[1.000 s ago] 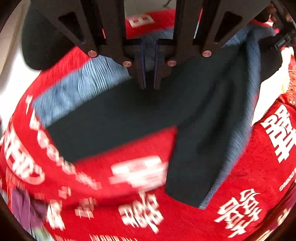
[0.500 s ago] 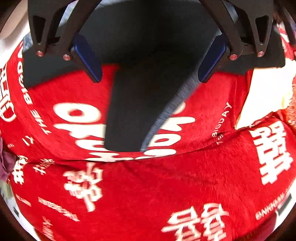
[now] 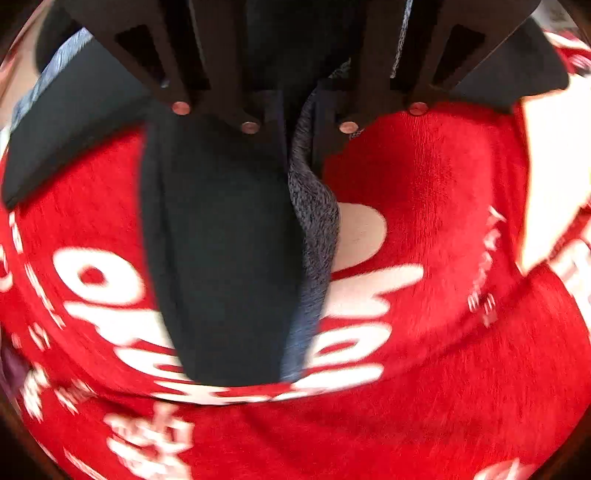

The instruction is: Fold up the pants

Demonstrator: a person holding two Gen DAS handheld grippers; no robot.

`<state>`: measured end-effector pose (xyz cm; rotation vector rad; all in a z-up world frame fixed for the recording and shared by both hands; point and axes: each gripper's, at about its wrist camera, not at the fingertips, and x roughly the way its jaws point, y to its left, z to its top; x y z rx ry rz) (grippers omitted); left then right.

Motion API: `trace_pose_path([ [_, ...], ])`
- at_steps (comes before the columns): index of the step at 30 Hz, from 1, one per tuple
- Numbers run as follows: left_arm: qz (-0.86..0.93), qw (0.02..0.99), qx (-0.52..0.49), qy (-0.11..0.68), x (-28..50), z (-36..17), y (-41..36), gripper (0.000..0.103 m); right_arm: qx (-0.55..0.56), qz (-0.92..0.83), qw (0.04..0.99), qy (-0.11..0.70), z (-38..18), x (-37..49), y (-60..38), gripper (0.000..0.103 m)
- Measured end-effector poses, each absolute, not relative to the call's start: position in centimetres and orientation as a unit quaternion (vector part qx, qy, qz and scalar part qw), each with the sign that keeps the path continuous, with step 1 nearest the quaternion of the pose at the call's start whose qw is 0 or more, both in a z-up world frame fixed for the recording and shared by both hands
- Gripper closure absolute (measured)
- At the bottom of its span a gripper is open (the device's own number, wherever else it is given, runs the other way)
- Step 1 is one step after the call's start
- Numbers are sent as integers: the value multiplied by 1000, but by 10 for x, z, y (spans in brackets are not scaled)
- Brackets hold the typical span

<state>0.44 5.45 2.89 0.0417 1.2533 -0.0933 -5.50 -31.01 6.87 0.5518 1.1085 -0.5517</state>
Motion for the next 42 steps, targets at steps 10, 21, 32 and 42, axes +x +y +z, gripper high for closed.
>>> trace_pose_path([
  [10,-179,796,23,578,-9,56,-15,3,294,-267,822,407,87,-243,-302,99],
  [21,-226,761,125,595,-41,20,-103,1,312,-277,820,392,80,-298,-333,53],
  [32,-218,765,124,593,-46,20,-98,1,133,-236,872,408,154,-122,-297,2],
  [42,-242,779,128,564,-52,42,-104,2,155,-266,794,524,80,-107,-351,97],
])
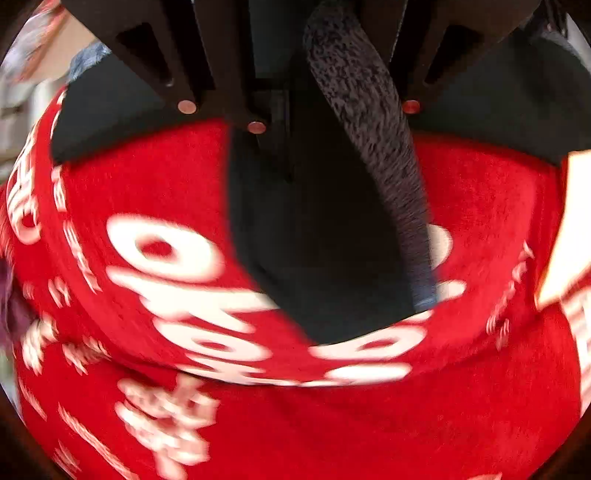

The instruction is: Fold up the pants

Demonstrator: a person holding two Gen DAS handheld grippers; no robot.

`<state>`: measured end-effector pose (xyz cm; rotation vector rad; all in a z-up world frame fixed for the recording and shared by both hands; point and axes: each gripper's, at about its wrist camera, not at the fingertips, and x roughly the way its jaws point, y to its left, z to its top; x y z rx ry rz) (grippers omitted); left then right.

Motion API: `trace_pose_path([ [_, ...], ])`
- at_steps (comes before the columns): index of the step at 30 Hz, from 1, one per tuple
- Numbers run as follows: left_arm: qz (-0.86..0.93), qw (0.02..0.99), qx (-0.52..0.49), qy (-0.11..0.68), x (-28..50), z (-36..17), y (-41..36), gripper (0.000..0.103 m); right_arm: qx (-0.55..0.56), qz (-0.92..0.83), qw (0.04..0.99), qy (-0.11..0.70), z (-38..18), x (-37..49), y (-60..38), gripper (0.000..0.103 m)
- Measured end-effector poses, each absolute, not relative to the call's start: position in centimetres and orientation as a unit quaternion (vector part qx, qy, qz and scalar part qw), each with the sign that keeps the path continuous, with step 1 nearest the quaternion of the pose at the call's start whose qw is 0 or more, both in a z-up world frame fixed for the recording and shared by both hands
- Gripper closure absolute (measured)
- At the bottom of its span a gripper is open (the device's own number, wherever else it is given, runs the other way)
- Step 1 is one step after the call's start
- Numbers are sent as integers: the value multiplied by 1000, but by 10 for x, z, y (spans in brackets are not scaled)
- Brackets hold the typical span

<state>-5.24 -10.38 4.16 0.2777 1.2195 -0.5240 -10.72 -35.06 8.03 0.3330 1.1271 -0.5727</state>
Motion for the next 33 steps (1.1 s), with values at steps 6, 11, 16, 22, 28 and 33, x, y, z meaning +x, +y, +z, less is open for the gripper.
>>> trace_pose_path([
  [6,-319,762,122,550,-61,66,-144,2,336,-263,811,399,72,-258,-375,96],
  [11,-364,728,158,559,-82,60,-195,2,406,-221,812,357,39,-311,-368,90],
  [16,-345,715,207,571,-96,35,-227,2,382,-237,820,354,60,-306,-385,38],
  [22,-344,719,211,567,-101,34,-228,2,374,-241,838,316,81,-321,-423,16],
  [28,-348,718,179,575,-91,41,-221,2,412,-212,829,313,75,-334,-458,81],
  [33,-349,736,138,563,-76,64,-220,2,287,-197,883,314,124,-324,-436,95],
])
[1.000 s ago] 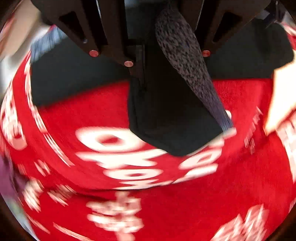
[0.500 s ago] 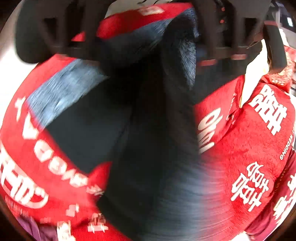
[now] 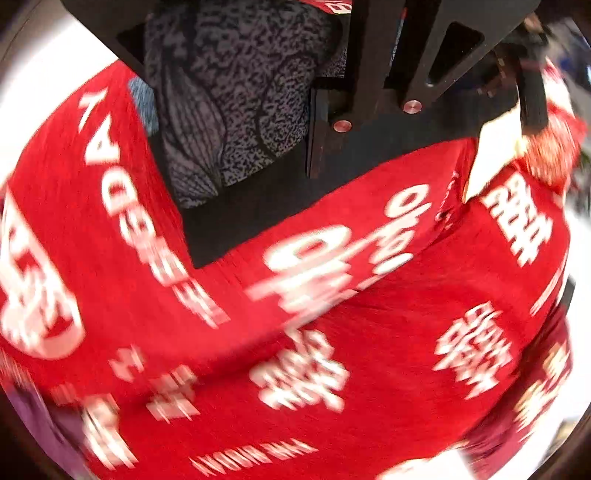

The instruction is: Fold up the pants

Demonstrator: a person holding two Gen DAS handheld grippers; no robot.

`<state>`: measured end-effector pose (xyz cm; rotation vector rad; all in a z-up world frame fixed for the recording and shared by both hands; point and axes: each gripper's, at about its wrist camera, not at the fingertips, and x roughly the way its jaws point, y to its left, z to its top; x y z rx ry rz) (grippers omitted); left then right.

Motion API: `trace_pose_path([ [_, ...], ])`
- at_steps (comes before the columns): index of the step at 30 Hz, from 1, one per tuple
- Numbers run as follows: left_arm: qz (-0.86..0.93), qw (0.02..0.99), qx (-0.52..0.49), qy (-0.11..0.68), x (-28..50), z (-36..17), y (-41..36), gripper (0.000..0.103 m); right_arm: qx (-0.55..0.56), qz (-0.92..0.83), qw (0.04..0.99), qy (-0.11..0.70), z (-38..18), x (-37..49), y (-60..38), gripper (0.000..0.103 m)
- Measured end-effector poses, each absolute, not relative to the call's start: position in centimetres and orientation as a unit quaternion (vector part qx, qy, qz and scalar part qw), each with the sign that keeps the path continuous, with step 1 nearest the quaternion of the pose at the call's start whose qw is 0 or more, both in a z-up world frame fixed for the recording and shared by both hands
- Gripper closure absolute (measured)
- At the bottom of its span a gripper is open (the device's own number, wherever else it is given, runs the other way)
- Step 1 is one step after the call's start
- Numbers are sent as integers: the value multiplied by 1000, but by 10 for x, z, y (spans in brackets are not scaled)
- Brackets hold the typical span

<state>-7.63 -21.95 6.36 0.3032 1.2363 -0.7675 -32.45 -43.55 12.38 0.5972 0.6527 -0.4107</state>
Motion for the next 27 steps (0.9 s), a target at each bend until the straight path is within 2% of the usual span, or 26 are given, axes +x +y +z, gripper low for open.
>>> trace_pose_path([
  [3,-352,740,126,559,-73,69,-223,2,217,-188,914,287,150,-322,-420,95],
  [5,-347,732,141,569,-75,59,-228,2,200,-202,912,297,140,-317,-426,94],
  [7,-335,716,159,591,-75,39,-233,2,247,-208,877,356,95,-310,-454,89],
  [8,-332,719,170,587,-78,35,-234,2,277,-212,855,383,73,-311,-466,84],
  [9,-334,726,187,571,-84,36,-236,2,311,-214,834,403,52,-314,-477,85],
  [10,-335,727,200,565,-88,36,-237,2,355,-202,837,365,46,-329,-485,82],
  [11,-336,727,207,562,-90,35,-238,2,367,-215,832,355,48,-338,-489,69],
  [12,-334,728,207,561,-90,34,-237,2,370,-239,829,346,53,-349,-493,67],
  [13,-332,728,206,563,-89,34,-238,2,371,-250,830,334,58,-357,-495,54],
  [14,-331,728,203,565,-88,35,-237,2,360,-292,824,327,65,-369,-499,36],
  [15,-331,728,197,567,-87,36,-237,2,350,-321,818,324,70,-377,-502,33],
  [18,-340,728,164,573,-82,44,-237,2,326,-379,814,296,95,-405,-504,33],
  [20,-343,732,158,567,-83,49,-238,2,310,-340,843,279,115,-407,-487,33],
  [21,-339,736,161,563,-83,50,-239,2,295,-309,858,285,122,-397,-474,32],
  [23,-333,738,163,564,-82,48,-242,2,272,-254,875,310,125,-377,-452,23],
  [27,-316,737,168,574,-77,40,-233,2,217,-236,868,378,100,-329,-417,22],
])
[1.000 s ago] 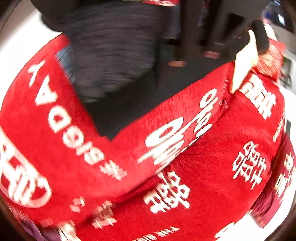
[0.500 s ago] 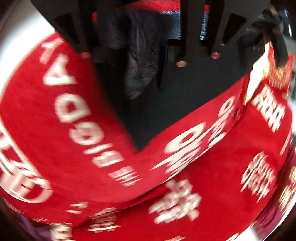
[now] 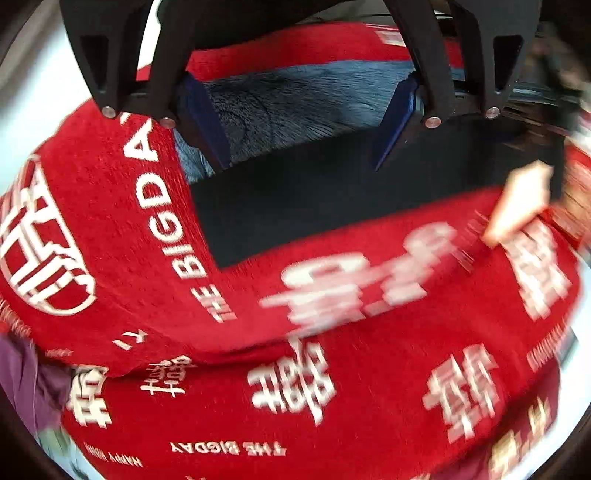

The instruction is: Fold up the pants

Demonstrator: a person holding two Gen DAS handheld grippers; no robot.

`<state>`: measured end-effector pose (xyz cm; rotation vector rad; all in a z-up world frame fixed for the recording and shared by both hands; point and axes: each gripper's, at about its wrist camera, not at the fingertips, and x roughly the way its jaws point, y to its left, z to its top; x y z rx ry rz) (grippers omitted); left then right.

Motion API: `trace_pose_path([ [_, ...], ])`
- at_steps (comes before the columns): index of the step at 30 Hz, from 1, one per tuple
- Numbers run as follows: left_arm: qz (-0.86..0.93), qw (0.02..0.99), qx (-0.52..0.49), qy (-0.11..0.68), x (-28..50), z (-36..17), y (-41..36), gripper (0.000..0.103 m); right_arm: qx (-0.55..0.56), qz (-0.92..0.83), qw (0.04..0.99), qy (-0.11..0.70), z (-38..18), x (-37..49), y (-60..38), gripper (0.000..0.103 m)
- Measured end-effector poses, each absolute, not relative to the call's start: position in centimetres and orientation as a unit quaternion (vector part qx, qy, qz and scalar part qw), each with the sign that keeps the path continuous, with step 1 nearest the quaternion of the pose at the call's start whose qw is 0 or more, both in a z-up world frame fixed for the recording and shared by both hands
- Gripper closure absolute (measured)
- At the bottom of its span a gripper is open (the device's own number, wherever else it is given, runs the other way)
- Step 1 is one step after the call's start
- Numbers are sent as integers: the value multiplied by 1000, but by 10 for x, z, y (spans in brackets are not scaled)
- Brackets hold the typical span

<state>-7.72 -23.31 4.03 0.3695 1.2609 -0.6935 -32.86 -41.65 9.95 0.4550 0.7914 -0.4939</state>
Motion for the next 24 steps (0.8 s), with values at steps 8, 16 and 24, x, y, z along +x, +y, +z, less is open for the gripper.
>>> trace_pose_path([
  [8,-278,756,134,577,-58,46,-199,2,271,-277,822,417,76,-335,-425,24],
  [16,-249,778,127,563,-44,51,-166,2,231,-251,799,496,53,-300,-420,10],
  [24,-212,772,93,592,-6,41,-171,2,175,-169,881,405,102,-242,-450,4],
])
